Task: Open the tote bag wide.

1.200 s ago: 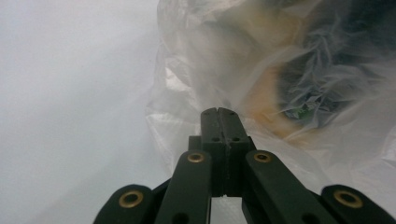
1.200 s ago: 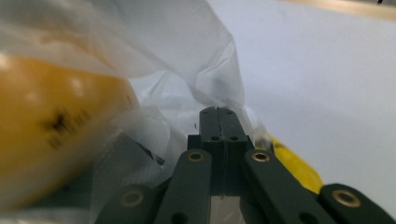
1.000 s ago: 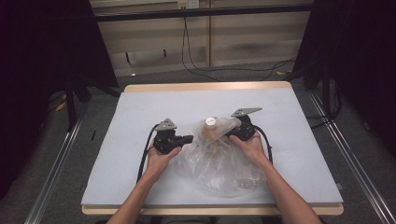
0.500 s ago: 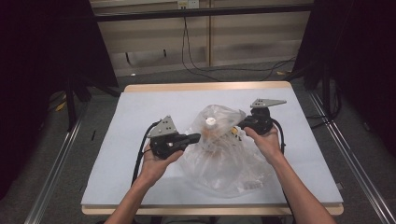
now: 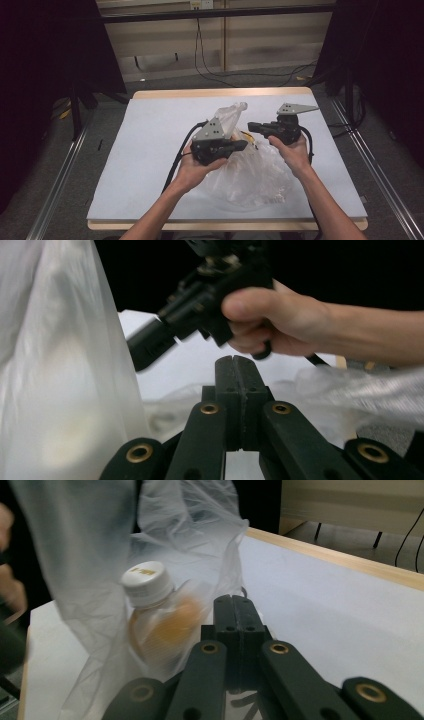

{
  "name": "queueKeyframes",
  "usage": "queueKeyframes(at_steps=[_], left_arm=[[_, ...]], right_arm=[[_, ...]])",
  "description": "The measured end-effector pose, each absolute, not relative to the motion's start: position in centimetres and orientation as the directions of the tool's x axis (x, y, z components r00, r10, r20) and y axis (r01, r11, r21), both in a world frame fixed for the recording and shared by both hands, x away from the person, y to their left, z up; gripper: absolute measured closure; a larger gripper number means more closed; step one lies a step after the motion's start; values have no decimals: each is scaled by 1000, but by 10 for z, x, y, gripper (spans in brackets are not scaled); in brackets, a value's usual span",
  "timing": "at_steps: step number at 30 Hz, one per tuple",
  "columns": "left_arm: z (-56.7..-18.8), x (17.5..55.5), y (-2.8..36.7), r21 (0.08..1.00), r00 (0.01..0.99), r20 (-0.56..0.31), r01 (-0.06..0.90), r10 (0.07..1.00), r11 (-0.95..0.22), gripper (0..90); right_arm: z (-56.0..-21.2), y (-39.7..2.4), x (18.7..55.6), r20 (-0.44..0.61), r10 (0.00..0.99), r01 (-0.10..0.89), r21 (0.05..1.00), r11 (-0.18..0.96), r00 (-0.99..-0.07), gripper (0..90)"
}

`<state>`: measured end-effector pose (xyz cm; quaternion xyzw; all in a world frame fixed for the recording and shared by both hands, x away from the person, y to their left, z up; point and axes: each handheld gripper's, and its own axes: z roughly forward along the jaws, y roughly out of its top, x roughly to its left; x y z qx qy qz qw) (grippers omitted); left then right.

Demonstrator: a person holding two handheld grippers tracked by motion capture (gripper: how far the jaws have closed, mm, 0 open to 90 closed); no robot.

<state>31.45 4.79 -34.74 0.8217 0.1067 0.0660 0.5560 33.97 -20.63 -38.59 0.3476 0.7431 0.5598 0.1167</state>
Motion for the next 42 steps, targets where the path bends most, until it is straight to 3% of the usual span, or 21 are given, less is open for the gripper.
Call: queueKeyframes(at_steps=[12,16,22,24,30,33,38,42], left_arm=[[-353,359,89,927,886,-33,200,463,-318,900],[-363,365,98,924,869,-67,239,490,-297,900],[-394,385,104,870,837,-99,336,538,-362,900],[-412,394,103,840,831,-135,384,540,-382,900],[-451,398,101,730,827,-130,453,548,-511,900],[-462,393,108,709,848,-136,444,512,-548,900],[-472,383,120,619,882,-63,401,466,-675,900],[-473,372,136,638,872,-93,424,481,-644,900]], right_arm=[[-380,-175,303,149,546,347,895,281,-825,900],[-385,-167,301,110,561,347,875,336,-820,900],[-407,-177,310,128,603,413,835,363,-788,900],[-419,-181,316,144,612,439,822,364,-777,900],[-452,-197,335,171,658,506,784,360,-733,900],[-468,-206,343,167,678,540,748,386,-716,900],[-482,-217,355,167,699,585,698,414,-695,900],[-482,-221,363,134,706,582,681,445,-696,900]])
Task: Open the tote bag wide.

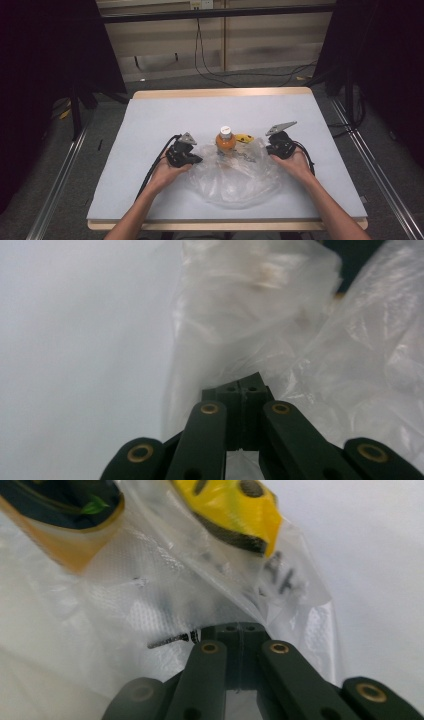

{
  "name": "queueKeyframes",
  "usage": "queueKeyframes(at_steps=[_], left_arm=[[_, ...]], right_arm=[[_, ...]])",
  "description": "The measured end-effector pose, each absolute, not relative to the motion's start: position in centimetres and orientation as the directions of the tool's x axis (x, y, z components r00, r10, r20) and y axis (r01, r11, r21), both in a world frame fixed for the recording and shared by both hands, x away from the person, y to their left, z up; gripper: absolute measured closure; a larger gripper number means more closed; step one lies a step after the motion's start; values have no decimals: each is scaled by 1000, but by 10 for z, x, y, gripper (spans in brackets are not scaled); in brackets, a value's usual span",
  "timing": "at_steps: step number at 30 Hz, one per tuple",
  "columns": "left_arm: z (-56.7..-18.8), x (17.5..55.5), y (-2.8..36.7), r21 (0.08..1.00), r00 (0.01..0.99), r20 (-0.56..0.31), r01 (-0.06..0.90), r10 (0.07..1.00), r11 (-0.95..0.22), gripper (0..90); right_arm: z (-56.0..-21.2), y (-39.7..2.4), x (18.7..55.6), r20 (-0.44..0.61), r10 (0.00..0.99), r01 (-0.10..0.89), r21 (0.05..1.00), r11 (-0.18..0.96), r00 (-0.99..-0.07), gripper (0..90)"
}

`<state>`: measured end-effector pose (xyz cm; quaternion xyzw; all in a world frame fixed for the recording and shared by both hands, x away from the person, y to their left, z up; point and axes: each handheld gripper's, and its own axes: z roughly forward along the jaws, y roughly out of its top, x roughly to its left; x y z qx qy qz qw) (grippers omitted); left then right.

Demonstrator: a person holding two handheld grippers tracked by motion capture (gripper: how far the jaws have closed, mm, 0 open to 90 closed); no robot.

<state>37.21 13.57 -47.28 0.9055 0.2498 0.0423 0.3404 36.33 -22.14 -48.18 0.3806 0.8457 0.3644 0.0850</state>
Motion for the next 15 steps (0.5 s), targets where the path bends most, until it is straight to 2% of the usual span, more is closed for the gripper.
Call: queueKeyframes(at_steps=[1,3,4,6,11,13,14,15], left_arm=[[-471,372,141,615,892,-67,390,448,-685,900],[-471,365,145,630,873,-78,417,481,-655,900],[-469,365,150,600,895,-38,376,444,-707,900],[-472,358,152,636,872,-74,415,484,-650,900],[-472,351,164,638,885,-62,390,461,-664,900],[-472,346,164,644,871,-67,410,487,-646,900],[-470,348,167,619,891,-42,379,453,-688,900],[-472,345,164,649,865,-81,423,495,-633,900]], right_arm=[[-481,-223,366,126,705,579,678,452,-698,900],[-481,-226,372,110,713,579,675,457,-692,900],[-481,-230,376,128,713,588,674,447,-689,900],[-482,-235,382,128,726,592,681,431,-676,900],[-485,-242,392,121,753,594,699,398,-647,900],[-484,-243,393,95,764,593,692,410,-639,900],[-482,-243,392,73,775,597,685,418,-627,900],[-482,-243,392,82,776,600,687,410,-625,900]])
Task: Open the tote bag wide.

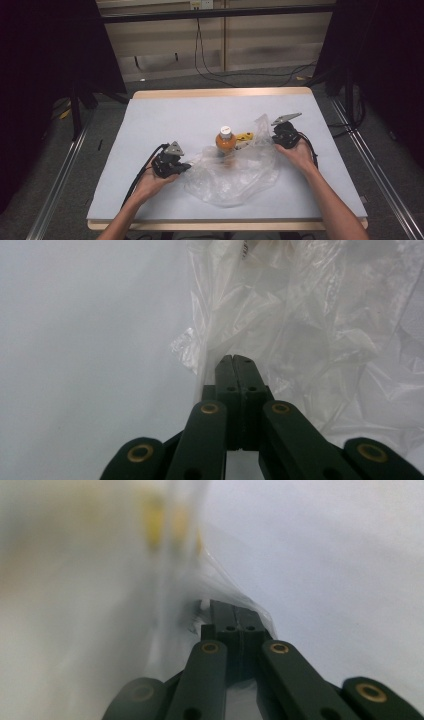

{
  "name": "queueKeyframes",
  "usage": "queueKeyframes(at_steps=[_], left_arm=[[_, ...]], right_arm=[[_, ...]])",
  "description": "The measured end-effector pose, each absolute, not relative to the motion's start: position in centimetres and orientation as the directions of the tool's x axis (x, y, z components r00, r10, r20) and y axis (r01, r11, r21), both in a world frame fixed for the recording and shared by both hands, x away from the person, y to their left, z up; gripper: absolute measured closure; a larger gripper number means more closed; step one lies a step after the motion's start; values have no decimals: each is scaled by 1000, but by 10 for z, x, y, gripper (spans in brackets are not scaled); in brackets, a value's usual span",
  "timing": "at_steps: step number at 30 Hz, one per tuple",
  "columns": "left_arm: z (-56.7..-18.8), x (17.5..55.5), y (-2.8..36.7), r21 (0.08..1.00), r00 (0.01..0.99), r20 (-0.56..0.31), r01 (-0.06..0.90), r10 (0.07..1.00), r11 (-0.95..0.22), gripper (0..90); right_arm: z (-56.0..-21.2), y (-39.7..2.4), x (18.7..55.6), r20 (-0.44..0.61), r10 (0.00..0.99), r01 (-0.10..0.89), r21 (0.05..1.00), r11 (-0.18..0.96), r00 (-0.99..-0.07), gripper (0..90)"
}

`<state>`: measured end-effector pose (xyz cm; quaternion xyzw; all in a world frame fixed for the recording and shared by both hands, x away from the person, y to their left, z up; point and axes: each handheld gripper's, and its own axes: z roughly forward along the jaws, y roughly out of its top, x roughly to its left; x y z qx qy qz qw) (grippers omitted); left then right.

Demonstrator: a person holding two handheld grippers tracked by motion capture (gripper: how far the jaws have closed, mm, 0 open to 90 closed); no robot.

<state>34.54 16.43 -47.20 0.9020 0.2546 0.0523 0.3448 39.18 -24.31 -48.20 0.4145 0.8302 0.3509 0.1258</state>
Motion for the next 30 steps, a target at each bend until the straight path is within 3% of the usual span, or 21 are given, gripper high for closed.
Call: queueKeyframes(at_steps=[1,4,8,16,23,30], left_arm=[[-469,348,167,631,888,-57,385,455,-673,900],[-458,344,168,702,888,-109,387,447,-598,900],[-439,338,170,756,892,-109,360,438,-546,900],[-417,335,158,814,901,-102,319,421,-486,900],[-406,334,151,810,913,-67,285,401,-513,900],[-422,342,138,749,918,-78,311,389,-585,900]], right_arm=[[-481,-243,391,89,772,599,688,410,-630,900],[-471,-246,386,127,766,586,725,362,-630,900],[-448,-245,375,107,753,531,773,347,-649,900],[-418,-259,356,165,751,481,848,223,-639,900],[-398,-257,342,155,722,445,866,229,-674,900],[-380,-252,332,144,697,419,876,241,-702,900]])
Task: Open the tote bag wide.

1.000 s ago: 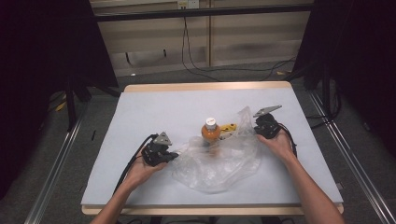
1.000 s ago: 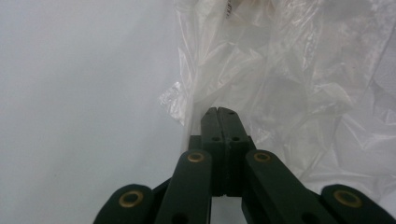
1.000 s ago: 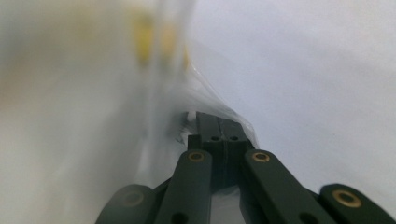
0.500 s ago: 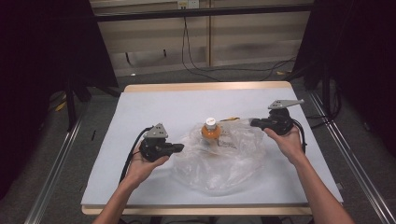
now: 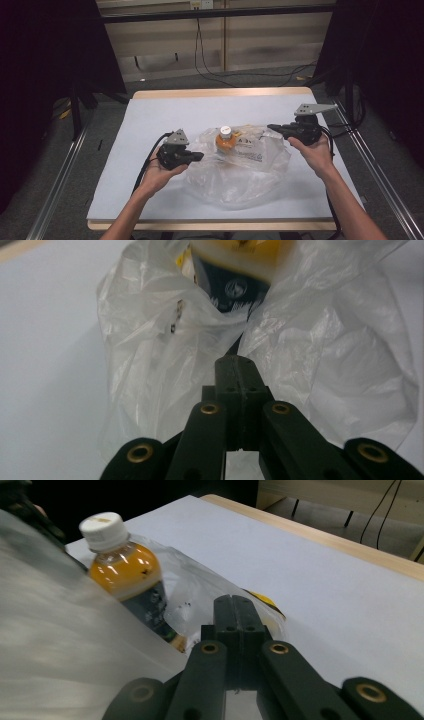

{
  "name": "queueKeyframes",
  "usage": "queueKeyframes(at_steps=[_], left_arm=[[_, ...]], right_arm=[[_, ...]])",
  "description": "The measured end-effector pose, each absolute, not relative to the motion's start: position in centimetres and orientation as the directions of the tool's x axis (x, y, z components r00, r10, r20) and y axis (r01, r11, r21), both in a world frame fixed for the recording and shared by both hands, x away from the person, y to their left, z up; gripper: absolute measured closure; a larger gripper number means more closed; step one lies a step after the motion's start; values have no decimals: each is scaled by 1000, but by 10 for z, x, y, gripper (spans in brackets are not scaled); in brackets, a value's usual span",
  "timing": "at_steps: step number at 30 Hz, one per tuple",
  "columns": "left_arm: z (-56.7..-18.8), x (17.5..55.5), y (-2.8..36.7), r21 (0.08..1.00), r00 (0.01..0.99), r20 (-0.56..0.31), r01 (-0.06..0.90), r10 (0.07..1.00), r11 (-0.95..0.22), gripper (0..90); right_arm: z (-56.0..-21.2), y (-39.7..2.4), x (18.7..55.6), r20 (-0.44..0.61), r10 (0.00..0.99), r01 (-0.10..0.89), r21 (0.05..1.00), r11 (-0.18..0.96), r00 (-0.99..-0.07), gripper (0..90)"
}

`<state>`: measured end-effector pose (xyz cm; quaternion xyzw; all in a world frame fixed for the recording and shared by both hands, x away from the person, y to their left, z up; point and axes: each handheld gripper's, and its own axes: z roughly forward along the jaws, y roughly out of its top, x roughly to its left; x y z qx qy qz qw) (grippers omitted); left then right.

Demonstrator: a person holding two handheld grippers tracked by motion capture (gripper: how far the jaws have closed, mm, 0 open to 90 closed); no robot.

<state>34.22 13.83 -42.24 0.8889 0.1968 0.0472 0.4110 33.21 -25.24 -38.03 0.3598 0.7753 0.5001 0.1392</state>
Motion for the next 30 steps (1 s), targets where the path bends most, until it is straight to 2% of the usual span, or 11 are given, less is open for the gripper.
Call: queueKeyframes(at_steps=[4,9,17,23,25,30], left_arm=[[-440,340,135,711,920,-89,327,382,-622,900],[-444,329,136,673,932,-94,319,351,-667,900],[-403,323,145,760,932,-73,283,355,-586,900],[-384,333,133,794,936,-62,257,347,-551,900],[-389,342,123,789,940,-66,255,336,-559,900],[-420,365,107,709,917,-87,332,390,-622,900]], right_arm=[[-366,-248,326,127,691,409,875,260,-711,900],[-345,-240,317,108,669,382,882,277,-735,900],[-324,-203,306,77,599,336,881,333,-797,900],[-345,-183,315,82,576,375,830,412,-813,900],[-357,-180,318,95,581,405,806,432,-808,900],[-392,-174,321,129,576,469,733,493,-808,900]])
